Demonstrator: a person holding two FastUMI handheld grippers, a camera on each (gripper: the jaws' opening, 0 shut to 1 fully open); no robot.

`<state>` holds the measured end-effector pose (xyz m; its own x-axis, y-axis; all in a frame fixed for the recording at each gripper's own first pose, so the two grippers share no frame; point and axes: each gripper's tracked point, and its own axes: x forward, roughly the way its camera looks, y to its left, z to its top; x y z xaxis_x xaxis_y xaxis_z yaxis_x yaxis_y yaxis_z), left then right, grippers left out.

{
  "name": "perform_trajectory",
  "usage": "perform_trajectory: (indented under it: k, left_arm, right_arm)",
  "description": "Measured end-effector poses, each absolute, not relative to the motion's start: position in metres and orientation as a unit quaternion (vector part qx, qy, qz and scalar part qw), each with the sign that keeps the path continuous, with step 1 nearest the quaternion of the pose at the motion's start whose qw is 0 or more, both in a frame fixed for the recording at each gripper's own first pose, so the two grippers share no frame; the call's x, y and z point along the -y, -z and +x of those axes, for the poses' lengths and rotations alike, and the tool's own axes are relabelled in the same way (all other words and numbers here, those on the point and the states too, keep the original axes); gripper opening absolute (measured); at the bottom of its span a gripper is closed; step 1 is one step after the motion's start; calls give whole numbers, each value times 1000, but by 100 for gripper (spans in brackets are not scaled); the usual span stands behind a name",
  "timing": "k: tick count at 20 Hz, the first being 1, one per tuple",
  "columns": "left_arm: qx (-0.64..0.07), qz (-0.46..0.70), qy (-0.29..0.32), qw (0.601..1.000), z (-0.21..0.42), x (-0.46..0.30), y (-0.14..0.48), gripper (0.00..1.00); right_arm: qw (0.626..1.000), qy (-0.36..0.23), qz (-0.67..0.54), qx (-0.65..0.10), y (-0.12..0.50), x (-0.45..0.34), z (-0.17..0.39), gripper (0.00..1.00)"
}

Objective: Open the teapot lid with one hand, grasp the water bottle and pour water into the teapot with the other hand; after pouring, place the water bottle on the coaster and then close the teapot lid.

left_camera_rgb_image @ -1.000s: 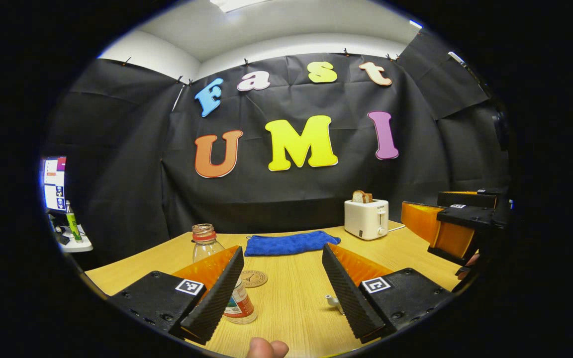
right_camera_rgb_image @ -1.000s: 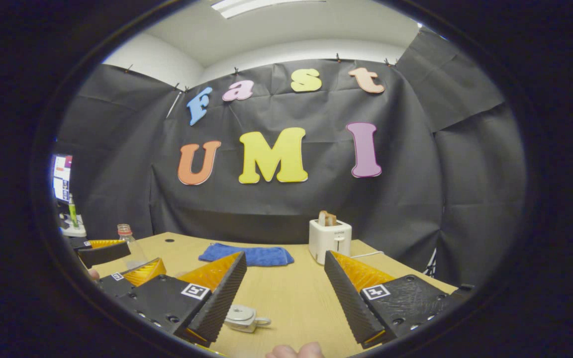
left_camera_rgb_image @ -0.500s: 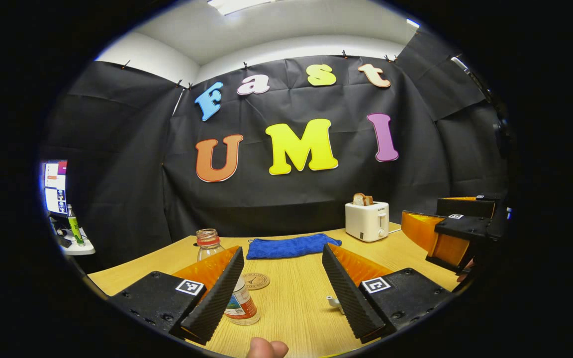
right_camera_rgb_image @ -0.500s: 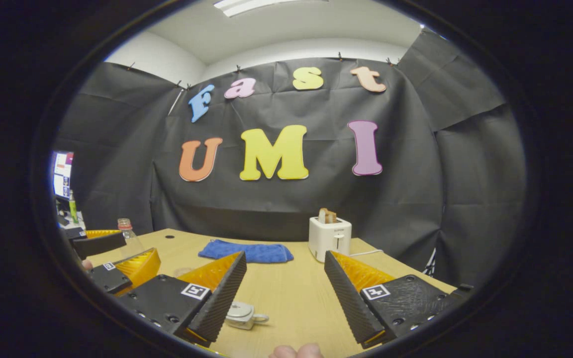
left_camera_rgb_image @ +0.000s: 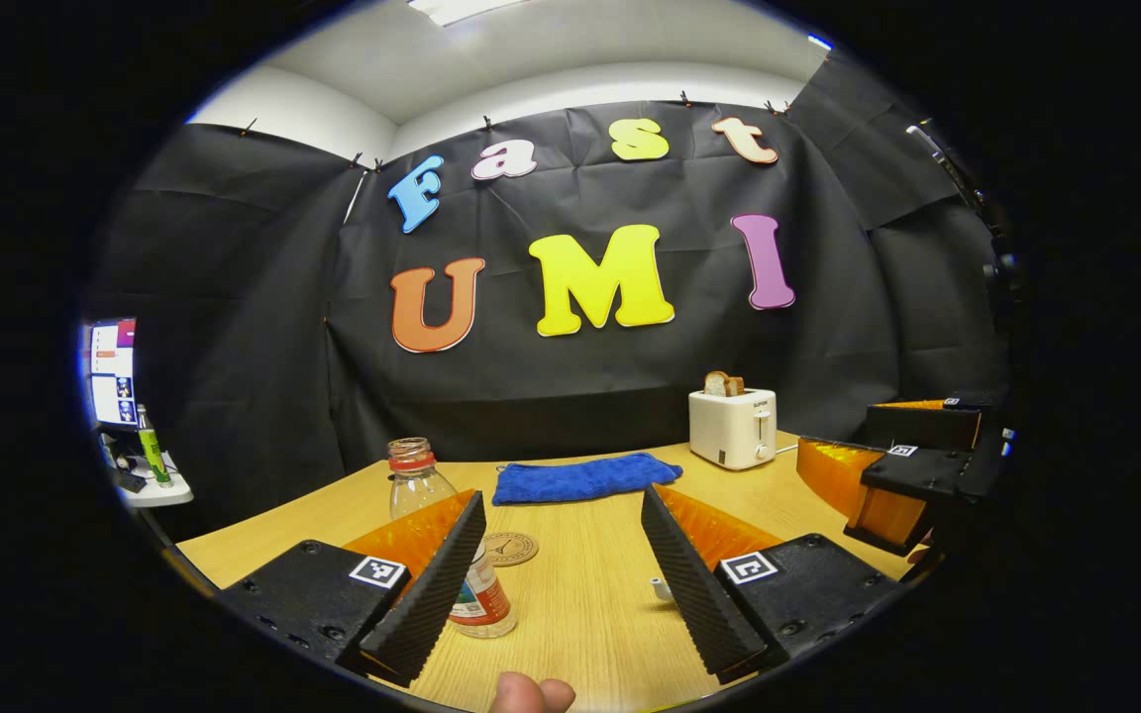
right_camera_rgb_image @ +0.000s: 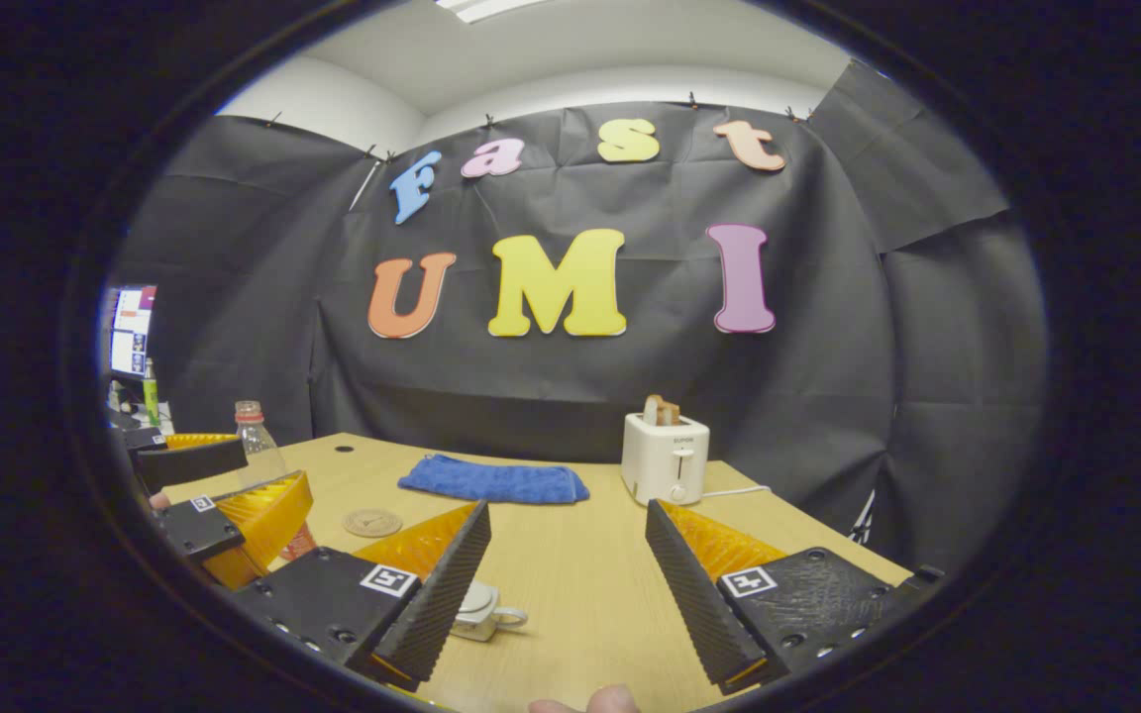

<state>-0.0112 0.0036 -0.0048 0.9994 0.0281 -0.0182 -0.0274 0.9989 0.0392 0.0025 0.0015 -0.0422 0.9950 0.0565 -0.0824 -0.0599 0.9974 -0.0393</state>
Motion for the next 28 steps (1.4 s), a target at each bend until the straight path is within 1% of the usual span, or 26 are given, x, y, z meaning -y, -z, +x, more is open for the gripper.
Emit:
perform_trajectory:
  k: [4, 6, 7, 8, 11, 14, 15, 16, 17, 18, 19, 20, 21, 22, 23, 24, 26, 27, 28]
  left_arm:
    - [-20, 19, -28, 999, -21, -16, 9, 99]
    - [-24, 25, -41, 999, -27, -26, 10, 99]
    - [-26, 28, -47, 998, -30, -32, 11, 99]
    - [-29, 28, -52, 998, -32, -37, 12, 99]
    - [-32, 24, -63, 997, -35, -47, 15, 99]
    - [-38, 22, -68, 997, -36, -53, 18, 99]
    - [-40, 23, -68, 997, -37, -54, 18, 99]
    - [-40, 24, -70, 996, -38, -54, 18, 99]
    - [-41, 24, -71, 996, -38, -56, 18, 99]
    - [-41, 22, -72, 996, -38, -56, 19, 99]
    - [-42, 20, -73, 996, -37, -56, 19, 99]
    - [-43, 18, -74, 996, -36, -58, 21, 99]
    - [-43, 17, -75, 996, -36, -59, 21, 99]
    - [-42, 15, -76, 996, -35, -59, 22, 99]
    - [-41, 13, -76, 996, -35, -60, 23, 99]
    - [-41, 9, -76, 996, -35, -60, 24, 99]
    - [-41, -4, -73, 996, -34, -61, 27, 99]
    - [-42, -9, -73, 996, -33, -63, 30, 99]
    - [-46, -12, -72, 996, -32, -65, 33, 99]
  right_arm:
    - [994, -60, -44, -75, 82, -26, 12, 94]
    - [991, -78, -45, -94, 99, -39, 18, 97]
    - [990, -83, -45, -101, 105, -43, 21, 98]
    - [990, -87, -42, -104, 107, -47, 24, 95]
    - [988, -91, -50, -114, 117, -57, 37, 95]
    - [985, -105, -57, -126, 127, -68, 43, 95]
    - [984, -110, -57, -129, 129, -72, 44, 97]
    - [984, -110, -58, -129, 130, -72, 47, 94]
    - [983, -114, -58, -130, 130, -74, 49, 80]
    - [982, -117, -58, -135, 134, -77, 51, 76]
    - [981, -117, -60, -141, 137, -79, 53, 67]
    - [980, -121, -61, -144, 138, -81, 52, 60]
    - [981, -120, -61, -142, 136, -82, 53, 43]
    - [982, -116, -62, -137, 134, -79, 55, 36]
    - [980, -123, -62, -142, 137, -80, 55, 17]
    - [979, -128, -61, -146, 142, -81, 55, 8]
    - [978, -136, -48, -153, 142, -83, 52, 9]
    - [978, -139, -49, -151, 140, -86, 53, 1]
    - [977, -138, -58, -152, 143, -82, 53, 1]
